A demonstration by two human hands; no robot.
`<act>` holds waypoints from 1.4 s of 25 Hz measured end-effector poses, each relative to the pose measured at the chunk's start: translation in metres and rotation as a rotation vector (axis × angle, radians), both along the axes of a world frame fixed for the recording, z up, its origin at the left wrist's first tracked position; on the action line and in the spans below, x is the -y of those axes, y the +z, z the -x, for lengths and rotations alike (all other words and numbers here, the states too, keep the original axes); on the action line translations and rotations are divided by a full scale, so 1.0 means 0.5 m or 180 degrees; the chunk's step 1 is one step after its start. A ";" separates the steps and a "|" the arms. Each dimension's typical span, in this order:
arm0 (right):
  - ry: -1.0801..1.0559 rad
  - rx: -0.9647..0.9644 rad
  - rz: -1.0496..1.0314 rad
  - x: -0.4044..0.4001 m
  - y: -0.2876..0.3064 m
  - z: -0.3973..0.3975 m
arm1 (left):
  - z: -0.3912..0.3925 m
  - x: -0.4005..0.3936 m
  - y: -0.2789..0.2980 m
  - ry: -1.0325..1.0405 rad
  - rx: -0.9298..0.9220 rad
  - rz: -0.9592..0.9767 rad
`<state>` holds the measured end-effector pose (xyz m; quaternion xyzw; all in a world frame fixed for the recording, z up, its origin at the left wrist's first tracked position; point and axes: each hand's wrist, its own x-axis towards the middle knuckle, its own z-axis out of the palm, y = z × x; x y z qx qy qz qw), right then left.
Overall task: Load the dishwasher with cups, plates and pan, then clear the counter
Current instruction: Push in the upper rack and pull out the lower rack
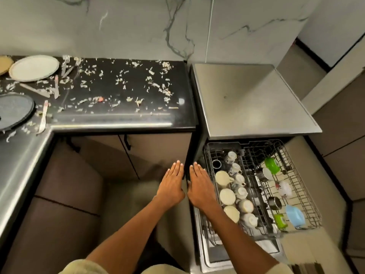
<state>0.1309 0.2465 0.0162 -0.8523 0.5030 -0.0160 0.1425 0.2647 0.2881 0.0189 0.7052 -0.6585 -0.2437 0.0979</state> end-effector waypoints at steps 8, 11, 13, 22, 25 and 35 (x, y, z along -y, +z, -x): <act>0.0090 -0.0257 -0.0394 -0.161 -0.023 0.312 | 0.290 -0.180 -0.039 0.0046 -0.0120 -0.0249; -0.0031 -0.0335 -0.0507 -0.192 -0.035 0.406 | 0.374 -0.199 -0.064 -0.0076 -0.0066 -0.0369; -0.0210 -0.0336 -0.0543 -0.195 -0.045 0.448 | 0.410 -0.193 -0.079 -0.0239 -0.0043 -0.0478; -0.0674 -0.0447 -0.0550 -0.152 -0.060 0.547 | 0.514 -0.109 -0.117 -0.0782 -0.0023 -0.0462; -0.0790 -0.0460 -0.0648 -0.154 -0.082 0.575 | 0.545 -0.105 -0.140 -0.0905 -0.0077 -0.0550; -0.0741 -0.0753 -0.1098 -0.125 -0.174 0.724 | 0.666 -0.093 -0.214 -0.0889 -0.0134 -0.1205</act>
